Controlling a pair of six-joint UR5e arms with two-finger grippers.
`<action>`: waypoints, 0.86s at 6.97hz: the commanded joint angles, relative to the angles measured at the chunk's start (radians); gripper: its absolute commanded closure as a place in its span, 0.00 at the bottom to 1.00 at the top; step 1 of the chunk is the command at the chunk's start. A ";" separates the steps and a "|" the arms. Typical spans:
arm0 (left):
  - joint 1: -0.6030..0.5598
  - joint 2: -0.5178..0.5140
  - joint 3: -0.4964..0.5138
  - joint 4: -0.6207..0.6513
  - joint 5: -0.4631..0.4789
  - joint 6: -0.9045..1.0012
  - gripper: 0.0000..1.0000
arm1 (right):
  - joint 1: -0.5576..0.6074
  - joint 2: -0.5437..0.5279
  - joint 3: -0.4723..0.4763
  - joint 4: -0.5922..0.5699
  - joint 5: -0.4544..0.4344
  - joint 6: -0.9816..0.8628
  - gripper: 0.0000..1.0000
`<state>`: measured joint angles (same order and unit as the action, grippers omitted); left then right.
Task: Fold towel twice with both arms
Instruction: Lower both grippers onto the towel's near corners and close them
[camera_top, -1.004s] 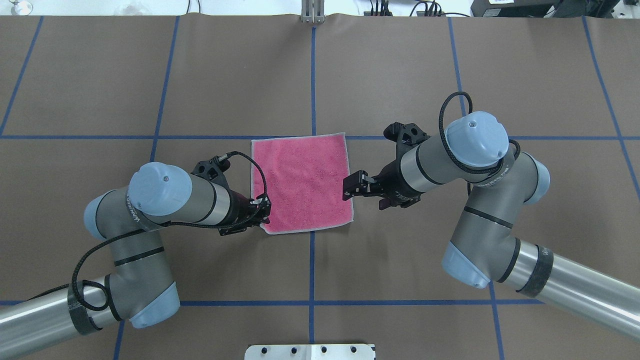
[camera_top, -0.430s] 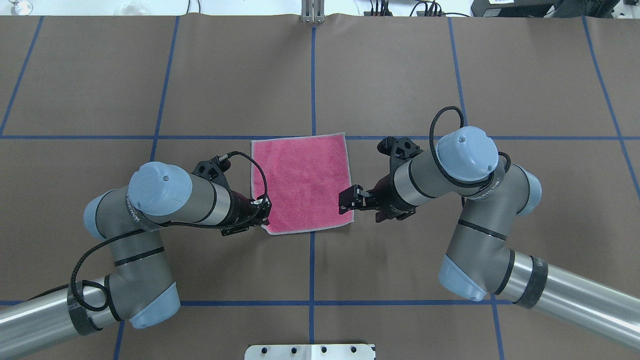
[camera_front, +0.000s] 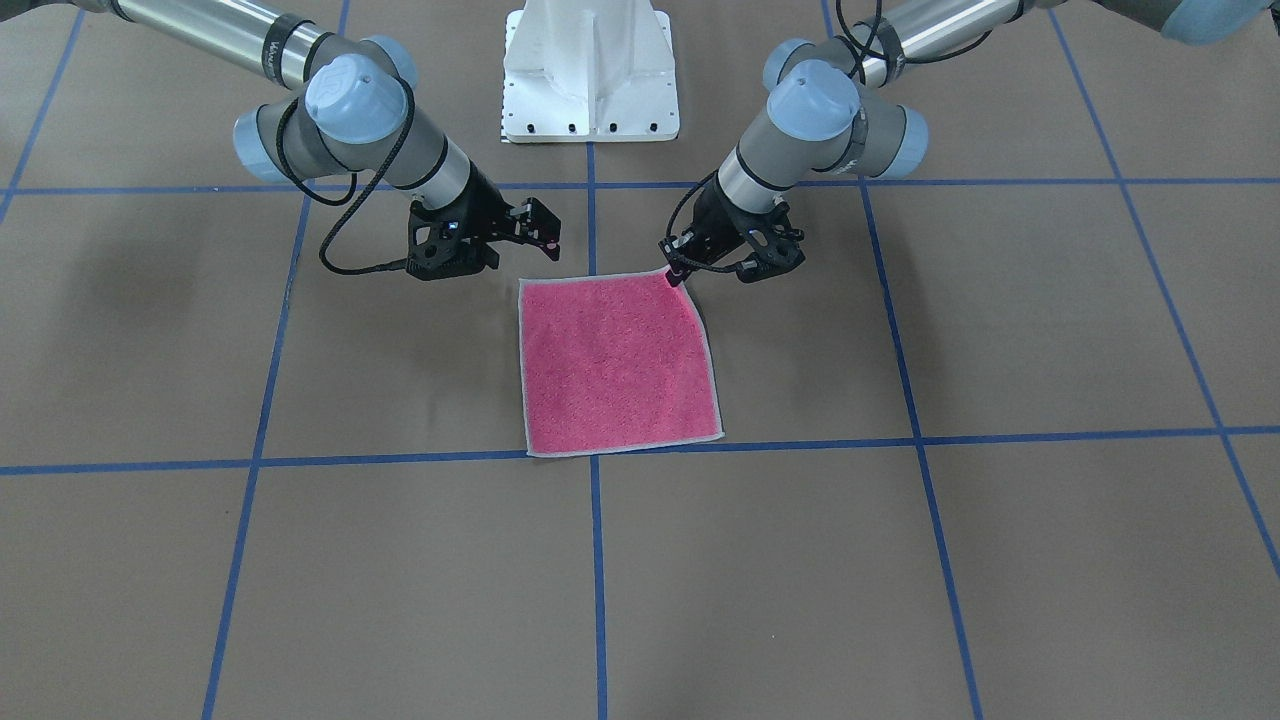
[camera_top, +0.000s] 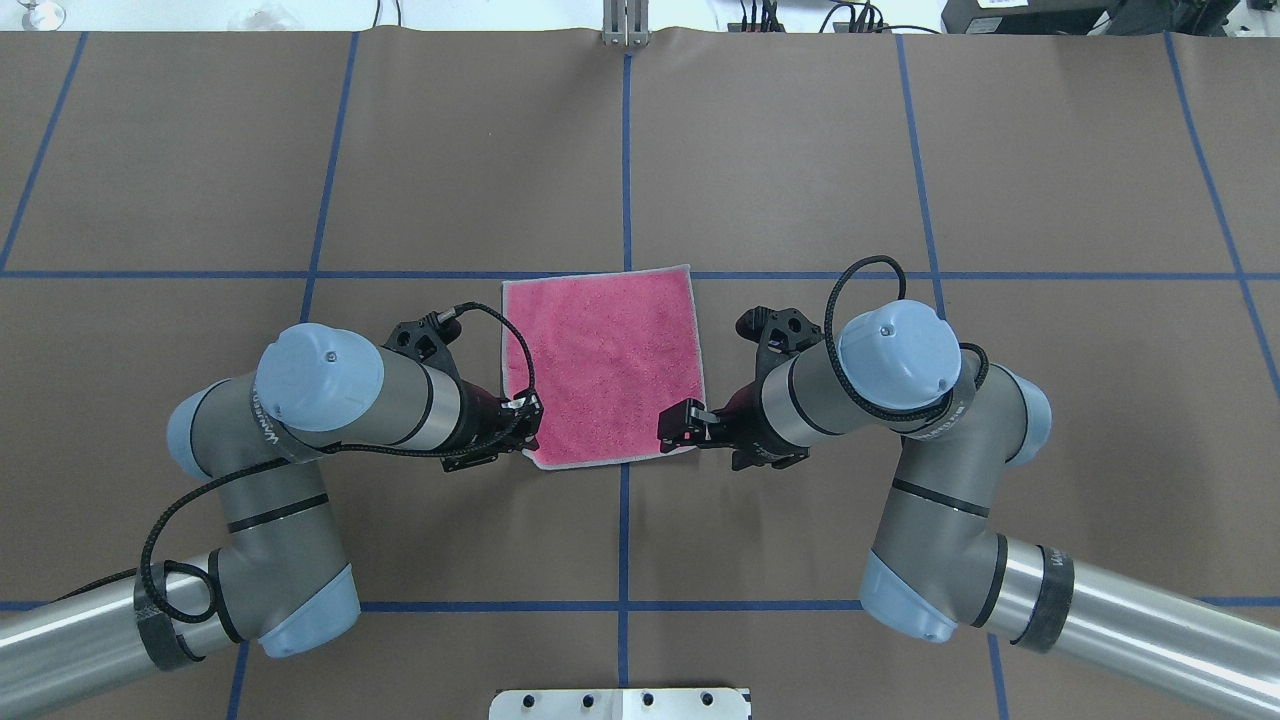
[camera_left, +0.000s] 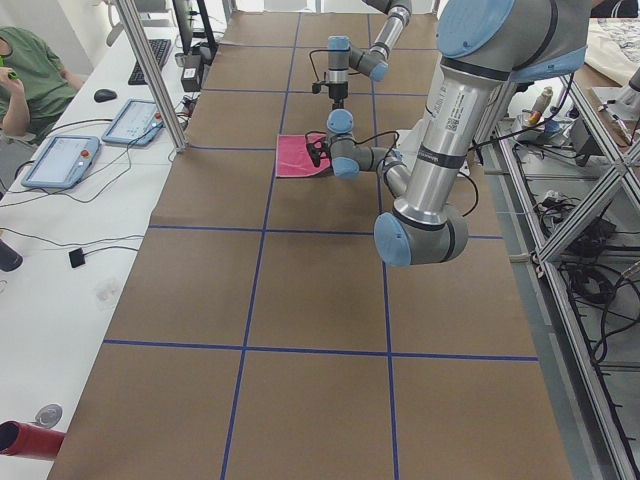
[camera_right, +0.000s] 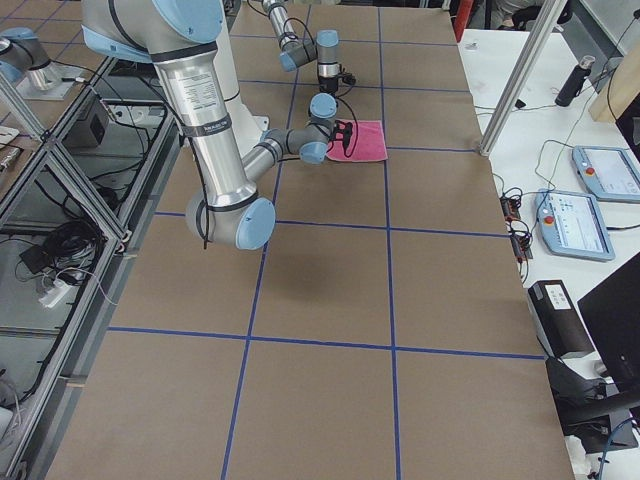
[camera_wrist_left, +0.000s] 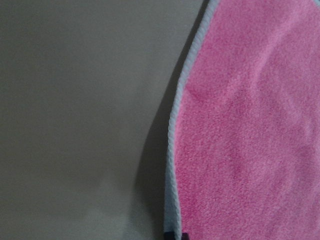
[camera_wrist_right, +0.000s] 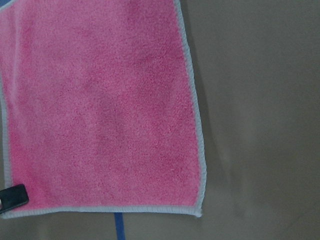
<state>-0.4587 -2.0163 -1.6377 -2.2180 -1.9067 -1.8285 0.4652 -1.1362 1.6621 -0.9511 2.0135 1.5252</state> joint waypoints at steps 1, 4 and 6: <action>0.000 0.001 0.001 -0.003 0.002 0.000 1.00 | -0.005 0.003 -0.013 -0.002 -0.012 0.006 0.15; 0.000 0.008 -0.001 -0.003 0.002 0.000 1.00 | -0.003 0.007 -0.022 -0.005 -0.022 0.006 0.19; 0.000 0.005 -0.002 -0.003 0.002 0.000 1.00 | 0.006 0.022 -0.039 -0.006 -0.035 0.006 0.19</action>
<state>-0.4587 -2.0096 -1.6390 -2.2212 -1.9052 -1.8285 0.4665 -1.1243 1.6333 -0.9558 1.9844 1.5309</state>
